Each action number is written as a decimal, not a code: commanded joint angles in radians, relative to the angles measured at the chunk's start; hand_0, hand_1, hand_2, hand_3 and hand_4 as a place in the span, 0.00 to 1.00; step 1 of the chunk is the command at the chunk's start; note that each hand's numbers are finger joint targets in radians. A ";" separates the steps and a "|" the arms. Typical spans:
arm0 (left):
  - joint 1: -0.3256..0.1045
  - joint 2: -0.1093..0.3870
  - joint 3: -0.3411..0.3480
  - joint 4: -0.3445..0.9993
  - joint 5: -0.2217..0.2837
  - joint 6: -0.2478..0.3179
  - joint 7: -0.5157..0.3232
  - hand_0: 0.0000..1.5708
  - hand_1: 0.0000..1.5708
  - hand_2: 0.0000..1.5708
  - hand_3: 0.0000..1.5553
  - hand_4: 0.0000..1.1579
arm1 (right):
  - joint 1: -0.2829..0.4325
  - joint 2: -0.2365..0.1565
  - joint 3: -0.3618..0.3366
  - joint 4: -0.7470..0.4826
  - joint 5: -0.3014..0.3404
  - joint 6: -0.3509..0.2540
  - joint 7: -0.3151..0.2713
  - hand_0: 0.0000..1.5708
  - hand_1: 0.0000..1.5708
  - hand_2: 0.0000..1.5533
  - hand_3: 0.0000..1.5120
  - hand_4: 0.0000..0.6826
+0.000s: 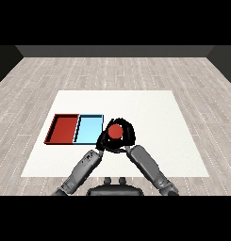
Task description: Pick the red can and put it in the red box
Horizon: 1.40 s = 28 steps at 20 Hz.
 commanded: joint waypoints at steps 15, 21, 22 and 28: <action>-0.070 -0.003 0.034 0.110 0.082 0.195 -0.020 1.00 1.00 0.99 0.95 0.97 | 0.025 0.002 0.037 -0.034 0.016 -0.025 0.015 0.95 0.95 0.93 0.92 0.95; -0.074 -0.003 -0.003 0.124 0.130 0.265 -0.141 1.00 1.00 0.99 0.95 0.98 | -0.043 0.003 0.009 -0.013 -0.015 -0.025 0.063 0.95 0.95 0.93 0.92 0.95; -0.025 -0.003 -0.034 0.072 0.116 0.271 -0.168 1.00 1.00 1.00 0.95 0.98 | -0.025 0.003 0.115 0.059 -0.070 -0.083 -0.051 0.95 0.95 0.93 0.92 0.93; -0.063 -0.003 -0.010 0.081 0.146 0.277 -0.209 1.00 1.00 1.00 0.97 0.99 | -0.023 -0.005 0.053 0.010 0.040 -0.058 0.119 0.00 0.00 0.00 0.00 0.00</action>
